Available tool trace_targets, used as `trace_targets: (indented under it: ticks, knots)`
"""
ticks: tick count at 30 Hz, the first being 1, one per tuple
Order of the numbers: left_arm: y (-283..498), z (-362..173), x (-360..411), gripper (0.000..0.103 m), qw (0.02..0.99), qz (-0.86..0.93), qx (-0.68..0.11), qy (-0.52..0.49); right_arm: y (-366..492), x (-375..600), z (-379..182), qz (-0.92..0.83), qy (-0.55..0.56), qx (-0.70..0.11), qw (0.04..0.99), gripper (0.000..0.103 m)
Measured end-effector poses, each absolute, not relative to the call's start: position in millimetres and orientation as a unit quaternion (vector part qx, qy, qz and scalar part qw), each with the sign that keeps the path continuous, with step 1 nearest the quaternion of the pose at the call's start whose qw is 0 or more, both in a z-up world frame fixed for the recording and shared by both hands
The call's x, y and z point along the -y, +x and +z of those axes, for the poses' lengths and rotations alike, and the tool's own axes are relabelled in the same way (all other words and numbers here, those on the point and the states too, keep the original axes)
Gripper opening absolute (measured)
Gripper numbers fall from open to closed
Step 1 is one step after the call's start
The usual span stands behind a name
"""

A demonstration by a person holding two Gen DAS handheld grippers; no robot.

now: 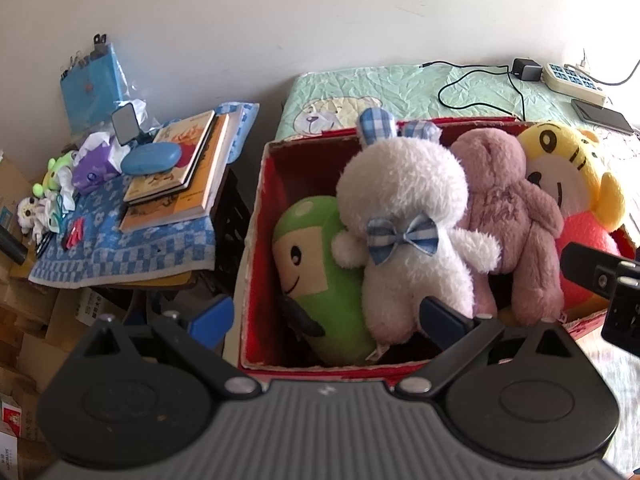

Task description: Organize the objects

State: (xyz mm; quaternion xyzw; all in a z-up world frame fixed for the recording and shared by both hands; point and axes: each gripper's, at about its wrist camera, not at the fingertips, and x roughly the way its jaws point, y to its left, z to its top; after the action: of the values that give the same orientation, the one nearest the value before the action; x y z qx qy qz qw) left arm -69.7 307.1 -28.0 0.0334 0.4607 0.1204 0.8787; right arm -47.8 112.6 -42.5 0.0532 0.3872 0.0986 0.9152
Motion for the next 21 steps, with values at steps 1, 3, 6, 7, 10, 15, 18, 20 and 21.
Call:
trace_targets:
  ticks: [1, 3, 6, 7, 10, 15, 18, 20, 21]
  knots:
    - [-69.5, -28.1, -307.0, 0.100, 0.879, 0.120, -0.461, 0.033, -47.2, -112.5, -42.6, 0.098, 0.054, -0.388, 0.915, 0.079]
    - [-69.3, -28.2, -307.3, 0.100, 0.879, 0.120, -0.461, 0.032, -46.4, -112.5, -42.8, 0.098, 0.054, -0.388, 0.915, 0.079]
    - [-68.7, -28.4, -307.3, 0.100, 0.879, 0.119, -0.461, 0.032, -45.3, -112.2, -43.2, 0.097, 0.055, -0.389, 0.914, 0.079]
    - [-68.1, -28.5, -307.5, 0.100, 0.878, 0.119, -0.462, 0.032, -44.8, -112.3, -43.3, 0.097, 0.055, -0.389, 0.914, 0.079]
    - [-67.4, -28.8, -307.7, 0.100, 0.878, 0.119, -0.462, 0.032, -43.6, -112.4, -43.4, 0.098, 0.055, -0.390, 0.914, 0.079]
    - [-65.6, -29.0, -307.4, 0.100, 0.879, 0.117, -0.461, 0.033, -42.6, -112.3, -44.1, 0.101, 0.056, -0.391, 0.913, 0.079]
    - [-63.6, -29.7, -306.4, 0.100, 0.879, 0.117, -0.460, 0.034, -41.4, -111.6, -45.1, 0.100, 0.058, -0.392, 0.913, 0.079]
    - [-62.6, -30.2, -305.9, 0.100, 0.878, 0.116, -0.462, 0.033, -40.7, -110.9, -45.5, 0.100, 0.058, -0.393, 0.912, 0.079]
    - [-62.2, -30.4, -305.6, 0.100, 0.878, 0.117, -0.463, 0.034, -40.6, -110.7, -45.5, 0.100, 0.059, -0.393, 0.912, 0.079]
